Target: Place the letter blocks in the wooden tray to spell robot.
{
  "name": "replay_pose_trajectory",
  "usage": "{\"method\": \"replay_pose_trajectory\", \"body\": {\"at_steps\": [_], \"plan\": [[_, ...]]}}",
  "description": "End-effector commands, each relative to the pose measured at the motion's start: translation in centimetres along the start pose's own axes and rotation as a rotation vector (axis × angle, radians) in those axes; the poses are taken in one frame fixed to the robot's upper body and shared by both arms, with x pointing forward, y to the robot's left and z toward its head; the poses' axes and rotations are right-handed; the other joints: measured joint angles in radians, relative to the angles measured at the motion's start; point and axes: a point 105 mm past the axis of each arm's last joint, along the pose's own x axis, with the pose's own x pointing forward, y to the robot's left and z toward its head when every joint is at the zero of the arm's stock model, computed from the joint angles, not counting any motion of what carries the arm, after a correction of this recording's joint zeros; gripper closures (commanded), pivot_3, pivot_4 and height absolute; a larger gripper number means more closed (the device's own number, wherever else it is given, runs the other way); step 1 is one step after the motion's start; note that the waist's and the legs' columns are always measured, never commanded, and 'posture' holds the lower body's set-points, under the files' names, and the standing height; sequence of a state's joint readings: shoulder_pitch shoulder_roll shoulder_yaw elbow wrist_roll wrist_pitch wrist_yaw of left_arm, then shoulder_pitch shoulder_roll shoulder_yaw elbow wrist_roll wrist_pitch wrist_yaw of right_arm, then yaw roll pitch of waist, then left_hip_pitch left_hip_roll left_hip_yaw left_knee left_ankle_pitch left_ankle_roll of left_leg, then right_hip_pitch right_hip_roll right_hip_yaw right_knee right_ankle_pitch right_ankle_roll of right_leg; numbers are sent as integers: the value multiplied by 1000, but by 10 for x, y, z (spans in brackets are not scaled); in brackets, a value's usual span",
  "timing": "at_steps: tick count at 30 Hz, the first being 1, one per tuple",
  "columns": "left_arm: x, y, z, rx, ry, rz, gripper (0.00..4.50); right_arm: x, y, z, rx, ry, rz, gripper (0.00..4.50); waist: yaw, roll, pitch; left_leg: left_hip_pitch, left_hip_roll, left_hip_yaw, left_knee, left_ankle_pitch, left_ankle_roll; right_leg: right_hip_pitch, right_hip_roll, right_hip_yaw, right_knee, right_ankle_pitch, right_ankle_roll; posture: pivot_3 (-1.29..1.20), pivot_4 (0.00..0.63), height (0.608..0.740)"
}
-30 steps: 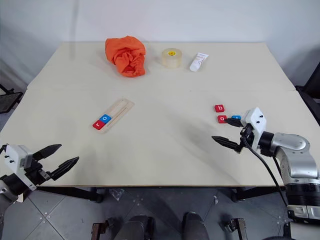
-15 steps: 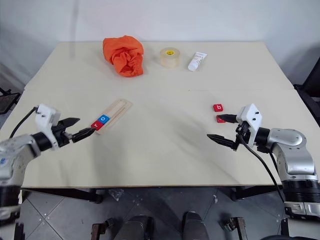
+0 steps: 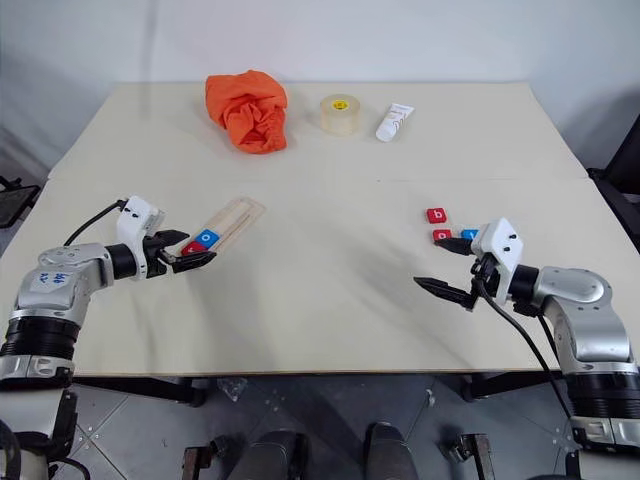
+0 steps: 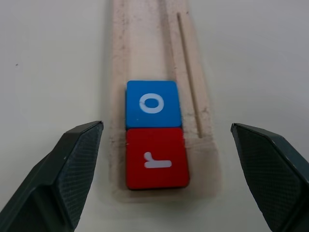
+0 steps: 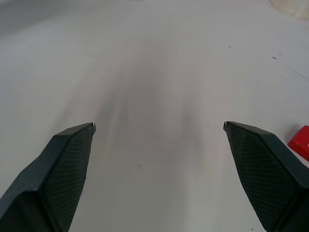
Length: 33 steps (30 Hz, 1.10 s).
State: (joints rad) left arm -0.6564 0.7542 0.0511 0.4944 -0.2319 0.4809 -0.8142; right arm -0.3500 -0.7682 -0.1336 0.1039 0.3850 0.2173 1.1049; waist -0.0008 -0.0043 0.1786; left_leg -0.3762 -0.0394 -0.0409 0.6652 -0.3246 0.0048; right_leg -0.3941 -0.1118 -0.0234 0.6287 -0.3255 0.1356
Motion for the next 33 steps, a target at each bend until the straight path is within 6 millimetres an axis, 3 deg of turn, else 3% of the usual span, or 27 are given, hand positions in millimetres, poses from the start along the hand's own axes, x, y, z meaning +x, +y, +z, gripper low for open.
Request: {"method": "replay_pose_trajectory", "body": {"at_steps": [1, 14, 30, 33], "plan": [[3, -1, 5, 25, -14, -12, 0, -6, -4, 16, -41, -43, -26, 41, 0, 0, 0, 0, 0, 0, 0, 0, 0, 0, 0, 0, 0, 0, 0, 0, 150, 740], [7, 1, -17, -14, 111, -4, 0, -2, -8, 18, -48, -41, -31, 41, 0, 0, 0, 0, -1, 0, 1, 0, 0, 0, 0, 0, 0, 0, 0, 0, 150, 740], [-6, 4, 10, 44, 43, 42, 0, 2, -10, 18, -51, -39, -36, 41, -1, 0, 0, 1, -1, 0, 2, 1, 0, -1, -1, 1, 6, 0, 0, 0, 150, 740], [-11, 4, 24, 70, 16, 53, 0, 4, -11, 19, -56, -43, -38, 41, -1, 0, 0, 1, -1, 0, 2, 1, 0, -1, -1, 1, 6, 0, 0, 0, 150, 740]]}}
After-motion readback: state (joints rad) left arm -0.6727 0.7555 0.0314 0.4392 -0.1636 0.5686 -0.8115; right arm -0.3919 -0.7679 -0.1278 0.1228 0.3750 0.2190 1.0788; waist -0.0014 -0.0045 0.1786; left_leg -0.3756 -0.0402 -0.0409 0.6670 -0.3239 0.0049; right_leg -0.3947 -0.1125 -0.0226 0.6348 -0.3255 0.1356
